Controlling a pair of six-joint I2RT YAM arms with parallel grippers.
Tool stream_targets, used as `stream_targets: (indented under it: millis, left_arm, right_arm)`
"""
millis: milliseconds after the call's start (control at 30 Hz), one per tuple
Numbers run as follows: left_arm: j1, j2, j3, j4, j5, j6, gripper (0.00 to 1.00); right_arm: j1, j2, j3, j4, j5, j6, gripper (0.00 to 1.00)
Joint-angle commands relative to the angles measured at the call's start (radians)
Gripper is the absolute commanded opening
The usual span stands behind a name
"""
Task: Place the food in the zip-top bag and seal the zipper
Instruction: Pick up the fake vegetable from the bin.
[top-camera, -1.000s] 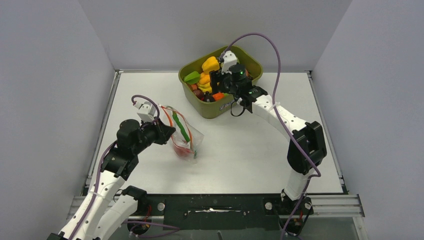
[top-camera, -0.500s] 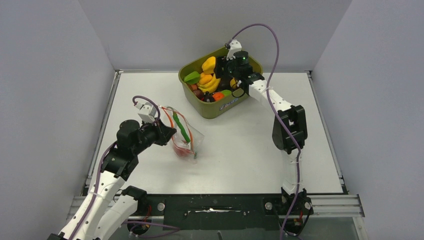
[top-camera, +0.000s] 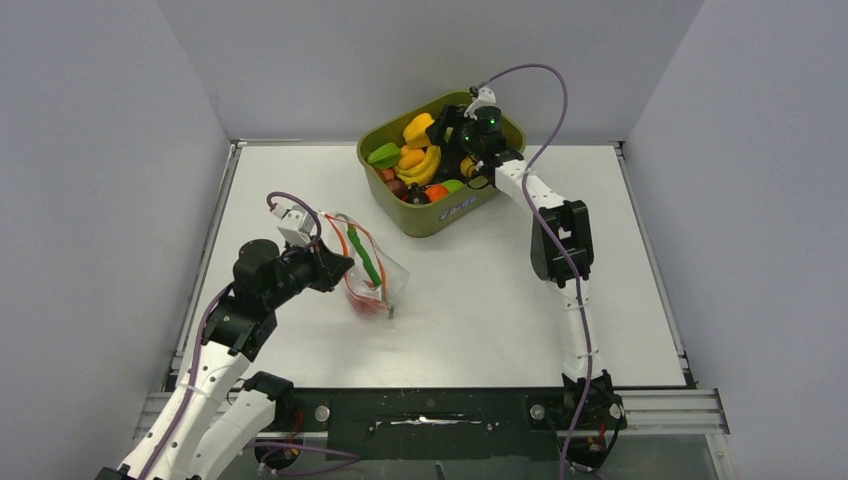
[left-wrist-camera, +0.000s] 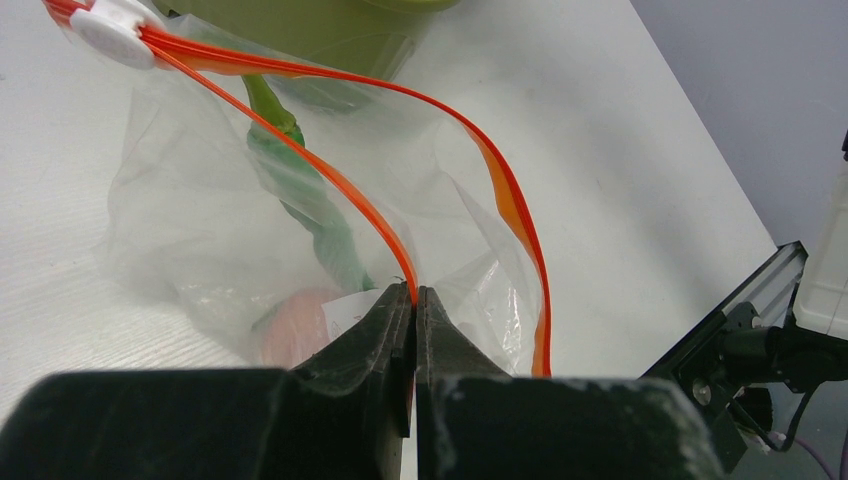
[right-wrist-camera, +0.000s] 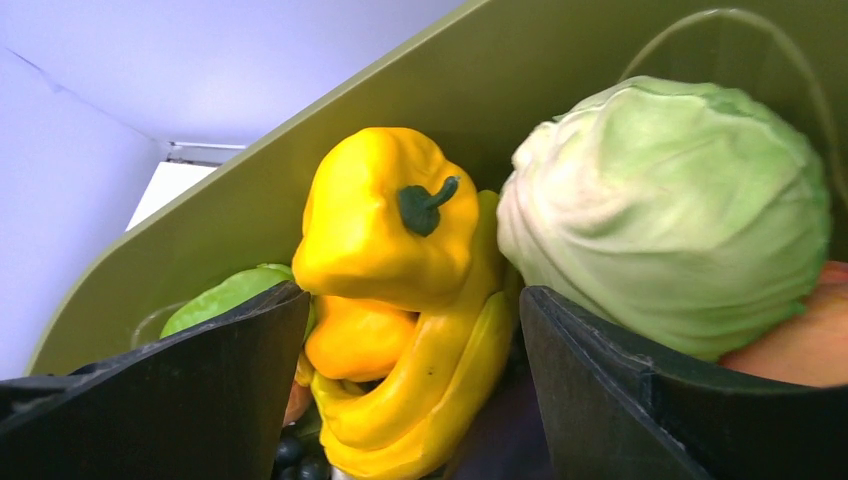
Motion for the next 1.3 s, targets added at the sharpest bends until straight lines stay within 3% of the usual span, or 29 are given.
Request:
stream_targets:
  millis: [0,233,467,1000,1267]
  left_arm:
    - [0.008,-0.006,0.007,0.044,0.028,0.013,0.0]
    - [0.009,-0.008,0.006,0.043,0.031,0.013,0.0]
    - [0.01,-0.013,0.005,0.046,0.036,0.013,0.0]
    - [0.009,-0.019,0.003,0.05,0.044,0.012,0.0]
    - [0.009,-0.016,0.003,0.05,0.044,0.012,0.0]
  right_arm:
    - [0.005,0.009,0.056,0.144,-0.033,0.103,0.8]
    - [0.014,0.049,0.067,0.187,0.016,0.208,0.85]
    - [0.03,0.085,0.099,0.151,0.096,0.243,0.89]
    - [0.045,0.159,0.166,0.171,0.122,0.28,0.93]
    - [0.041,0.165,0.164,0.18,0.076,0.25,0.81]
